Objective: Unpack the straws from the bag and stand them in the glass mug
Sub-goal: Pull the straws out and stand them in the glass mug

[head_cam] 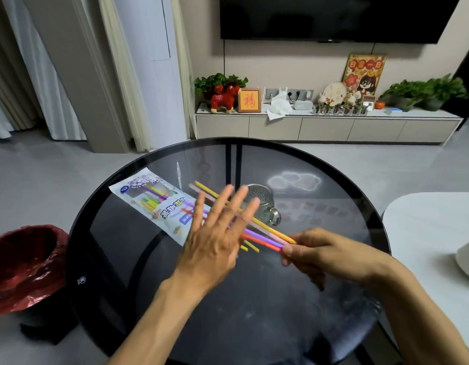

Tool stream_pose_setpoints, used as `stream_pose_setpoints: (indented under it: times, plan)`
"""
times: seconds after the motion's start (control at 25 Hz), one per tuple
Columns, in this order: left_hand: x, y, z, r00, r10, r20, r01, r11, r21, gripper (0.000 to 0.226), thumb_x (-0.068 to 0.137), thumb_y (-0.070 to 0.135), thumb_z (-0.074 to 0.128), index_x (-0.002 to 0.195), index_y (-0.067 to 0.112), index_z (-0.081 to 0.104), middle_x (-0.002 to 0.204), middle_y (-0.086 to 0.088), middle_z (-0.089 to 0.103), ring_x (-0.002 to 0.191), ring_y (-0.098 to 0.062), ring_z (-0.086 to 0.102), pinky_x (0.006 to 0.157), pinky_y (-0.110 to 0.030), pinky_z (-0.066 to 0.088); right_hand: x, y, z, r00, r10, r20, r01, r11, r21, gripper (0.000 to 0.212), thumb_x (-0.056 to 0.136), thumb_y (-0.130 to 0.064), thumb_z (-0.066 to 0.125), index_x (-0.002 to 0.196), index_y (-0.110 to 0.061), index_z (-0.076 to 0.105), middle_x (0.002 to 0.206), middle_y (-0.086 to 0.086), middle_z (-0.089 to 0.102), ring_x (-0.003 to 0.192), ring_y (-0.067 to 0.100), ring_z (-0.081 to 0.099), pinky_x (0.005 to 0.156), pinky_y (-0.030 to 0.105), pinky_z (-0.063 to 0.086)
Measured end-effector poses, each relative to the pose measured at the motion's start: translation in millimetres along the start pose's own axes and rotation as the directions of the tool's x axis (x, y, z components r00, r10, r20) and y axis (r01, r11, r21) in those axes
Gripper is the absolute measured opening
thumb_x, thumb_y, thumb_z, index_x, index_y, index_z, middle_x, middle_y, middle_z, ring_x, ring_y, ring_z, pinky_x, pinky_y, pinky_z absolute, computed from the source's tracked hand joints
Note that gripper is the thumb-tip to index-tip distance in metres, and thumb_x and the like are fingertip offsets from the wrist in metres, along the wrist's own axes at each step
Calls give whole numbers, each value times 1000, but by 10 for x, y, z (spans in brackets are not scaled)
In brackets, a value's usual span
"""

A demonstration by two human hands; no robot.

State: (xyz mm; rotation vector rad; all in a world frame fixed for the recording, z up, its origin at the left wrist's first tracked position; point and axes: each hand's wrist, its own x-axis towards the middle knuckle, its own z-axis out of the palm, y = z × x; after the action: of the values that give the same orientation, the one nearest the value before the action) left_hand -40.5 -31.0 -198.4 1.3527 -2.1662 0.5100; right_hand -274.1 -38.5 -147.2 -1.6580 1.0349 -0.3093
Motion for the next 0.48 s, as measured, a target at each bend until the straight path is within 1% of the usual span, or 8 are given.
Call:
stream_pose_setpoints:
  times: [0.08,0.16,0.2,0.24,0.28,0.32,0.4,0.48]
  plan:
    - [-5,-4,-16,998,6,-61,-13,994,-109,46,77,6,49,122,15,55,118,-4,65,111,-28,60,110,-53,34,27,-121,12,991,-128,27,121,979,166,48,100,-43,41,85,-8,69,55,7,47,51,21,43,53,32,41]
    - [4,-88,-99,983,-173,-65,142,933,-330,22,90,9,43,105,18,56,88,0,62,83,-25,60,86,-47,51,106,-222,19,973,-210,-100,232,852,470,64,95,-56,35,104,-3,70,79,17,67,67,29,57,61,35,49]
    - [41,-121,-175,965,-263,6,228,824,-519,17,95,14,41,102,20,55,83,1,60,79,-24,59,76,-45,53,169,-249,42,944,-268,-192,330,774,540,62,92,-54,43,118,-2,65,100,16,72,83,30,64,71,38,53]
    - [89,-118,-261,948,-298,112,280,609,-742,16,97,18,39,100,20,55,82,0,61,78,-23,61,72,-44,55,231,-271,83,895,-340,-289,445,736,510,54,90,-44,54,127,-5,61,117,12,71,101,29,66,82,41,54]
    - [150,-100,-342,943,-269,196,285,349,-893,17,98,18,39,100,16,56,83,-4,62,79,-23,63,72,-44,57,289,-313,145,836,-416,-357,541,733,411,46,89,-29,59,130,-8,59,126,8,68,112,25,65,91,40,53]
    - [190,-55,-390,951,-207,228,266,177,-947,19,98,15,39,101,10,57,84,-9,63,80,-25,64,74,-45,57,328,-348,211,784,-495,-374,609,731,308,41,89,-16,59,129,-10,60,123,6,69,110,22,67,90,36,54]
    - [156,12,-332,961,-89,262,275,184,-944,22,98,12,40,100,-1,58,86,-13,65,82,-21,66,77,-40,57,396,-397,311,744,-591,-313,656,734,174,31,91,-7,59,121,-7,66,94,17,72,73,22,69,64,42,56]
    - [28,15,-98,918,0,395,375,319,-871,23,99,13,41,96,0,60,85,-1,67,78,-11,64,73,-35,55,468,-332,342,783,-576,-235,610,784,113,21,93,-7,58,110,-1,69,73,26,63,47,34,60,46,55,49]
